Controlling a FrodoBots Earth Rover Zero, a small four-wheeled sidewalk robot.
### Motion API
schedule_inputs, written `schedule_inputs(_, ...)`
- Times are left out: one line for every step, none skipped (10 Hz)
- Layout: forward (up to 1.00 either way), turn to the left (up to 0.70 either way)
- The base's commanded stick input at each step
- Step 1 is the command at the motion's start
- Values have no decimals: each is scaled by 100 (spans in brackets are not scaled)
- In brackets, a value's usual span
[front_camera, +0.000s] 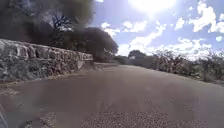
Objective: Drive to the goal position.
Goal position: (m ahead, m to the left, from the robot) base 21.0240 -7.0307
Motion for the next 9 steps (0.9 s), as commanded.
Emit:
schedule_inputs(50, 0)
schedule_inputs(50, 0)
schedule_inputs(50, 0)
schedule_inputs(50, 0)
schedule_inputs(50, 0)
schedule_inputs(50, 0)
schedule_inputs(50, 0)
schedule_inputs(50, 0)
schedule_inputs(50, 0)
